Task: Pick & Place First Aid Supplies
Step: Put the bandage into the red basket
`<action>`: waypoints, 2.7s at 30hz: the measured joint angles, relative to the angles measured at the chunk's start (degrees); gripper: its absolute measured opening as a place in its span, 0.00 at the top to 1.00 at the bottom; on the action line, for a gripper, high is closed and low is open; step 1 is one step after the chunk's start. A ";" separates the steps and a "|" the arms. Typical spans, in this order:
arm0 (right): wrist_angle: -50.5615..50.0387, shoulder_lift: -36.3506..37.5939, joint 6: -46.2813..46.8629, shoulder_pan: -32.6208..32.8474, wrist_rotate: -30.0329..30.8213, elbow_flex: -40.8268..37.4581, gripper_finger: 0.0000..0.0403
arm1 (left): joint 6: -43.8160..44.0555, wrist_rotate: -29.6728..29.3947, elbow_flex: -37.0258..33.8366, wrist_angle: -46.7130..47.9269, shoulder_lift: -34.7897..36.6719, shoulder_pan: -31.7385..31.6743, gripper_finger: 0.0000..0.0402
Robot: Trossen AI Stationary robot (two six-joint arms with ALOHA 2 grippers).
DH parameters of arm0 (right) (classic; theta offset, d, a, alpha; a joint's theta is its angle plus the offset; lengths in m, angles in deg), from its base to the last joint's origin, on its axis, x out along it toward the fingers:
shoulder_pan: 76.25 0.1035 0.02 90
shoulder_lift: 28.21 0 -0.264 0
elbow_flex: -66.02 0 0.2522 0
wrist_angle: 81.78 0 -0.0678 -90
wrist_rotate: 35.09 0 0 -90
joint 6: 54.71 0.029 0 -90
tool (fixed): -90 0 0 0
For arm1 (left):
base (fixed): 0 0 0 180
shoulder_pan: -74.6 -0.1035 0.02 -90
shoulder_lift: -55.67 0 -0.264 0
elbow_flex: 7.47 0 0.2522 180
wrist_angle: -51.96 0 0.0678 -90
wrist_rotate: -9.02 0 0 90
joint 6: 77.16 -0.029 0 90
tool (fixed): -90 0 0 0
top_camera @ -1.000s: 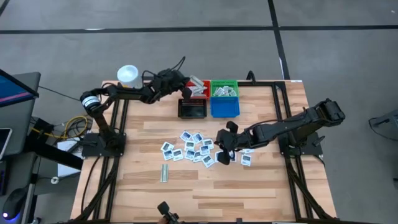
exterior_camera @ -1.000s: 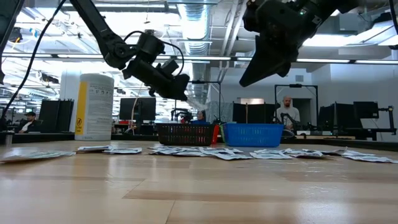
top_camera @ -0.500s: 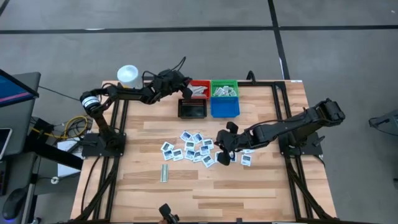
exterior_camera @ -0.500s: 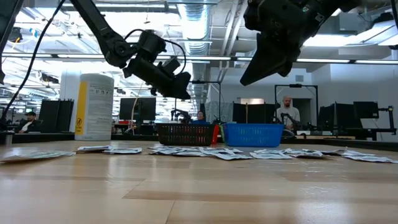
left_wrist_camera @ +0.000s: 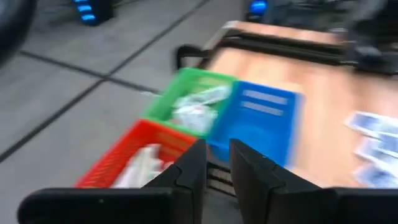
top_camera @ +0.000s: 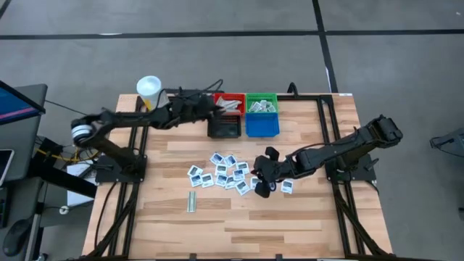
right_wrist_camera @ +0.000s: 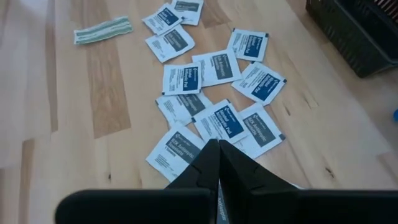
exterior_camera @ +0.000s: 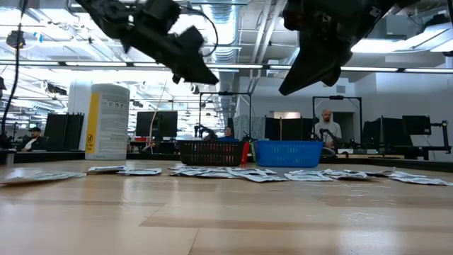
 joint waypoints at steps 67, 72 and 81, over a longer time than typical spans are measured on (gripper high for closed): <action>5.11 0.00 -11.18 -5.70 7.07 0.00 1.00 | 27.90 -15.26 -36.31 -0.17 10.66 53.64 0.65; 5.09 0.00 -11.17 -5.70 7.07 0.00 1.00 | 27.83 -13.64 -37.94 -0.81 10.77 53.59 0.65; 4.92 0.00 -11.17 -5.70 7.07 -0.02 1.00 | 27.99 -12.92 -38.82 -1.56 10.77 53.57 0.68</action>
